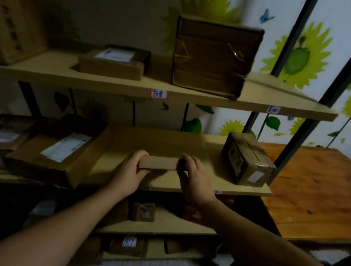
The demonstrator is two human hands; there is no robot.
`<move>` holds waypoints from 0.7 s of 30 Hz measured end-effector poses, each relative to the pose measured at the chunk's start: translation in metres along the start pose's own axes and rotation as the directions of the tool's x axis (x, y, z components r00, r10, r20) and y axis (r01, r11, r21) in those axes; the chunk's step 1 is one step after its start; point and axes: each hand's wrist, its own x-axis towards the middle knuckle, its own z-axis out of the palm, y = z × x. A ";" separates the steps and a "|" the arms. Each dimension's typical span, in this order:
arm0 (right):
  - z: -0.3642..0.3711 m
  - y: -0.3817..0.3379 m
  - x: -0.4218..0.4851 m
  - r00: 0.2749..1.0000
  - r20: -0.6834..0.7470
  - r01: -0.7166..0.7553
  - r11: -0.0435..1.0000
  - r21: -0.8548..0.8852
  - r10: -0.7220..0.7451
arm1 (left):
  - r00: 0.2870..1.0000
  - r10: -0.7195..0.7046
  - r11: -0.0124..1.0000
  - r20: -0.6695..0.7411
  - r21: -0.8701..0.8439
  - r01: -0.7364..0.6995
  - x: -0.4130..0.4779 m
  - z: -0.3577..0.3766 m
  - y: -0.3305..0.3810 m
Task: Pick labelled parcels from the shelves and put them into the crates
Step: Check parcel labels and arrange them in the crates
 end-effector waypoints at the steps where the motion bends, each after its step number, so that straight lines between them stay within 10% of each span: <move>1: -0.007 -0.003 0.003 0.999 -0.044 -0.007 0.999 0.033 0.009 | 1.000 -0.010 0.999 0.014 -0.040 0.010 0.002 -0.006 0.008; 11: -0.058 -0.013 0.021 0.977 0.017 -0.186 0.814 0.550 0.212 | 0.990 -0.135 0.896 -0.047 -0.432 0.102 0.015 -0.021 0.055; 21: -0.060 -0.007 0.019 0.967 0.085 -0.235 0.719 0.654 0.239 | 0.960 -0.279 0.901 0.005 -0.345 0.264 0.009 -0.006 0.052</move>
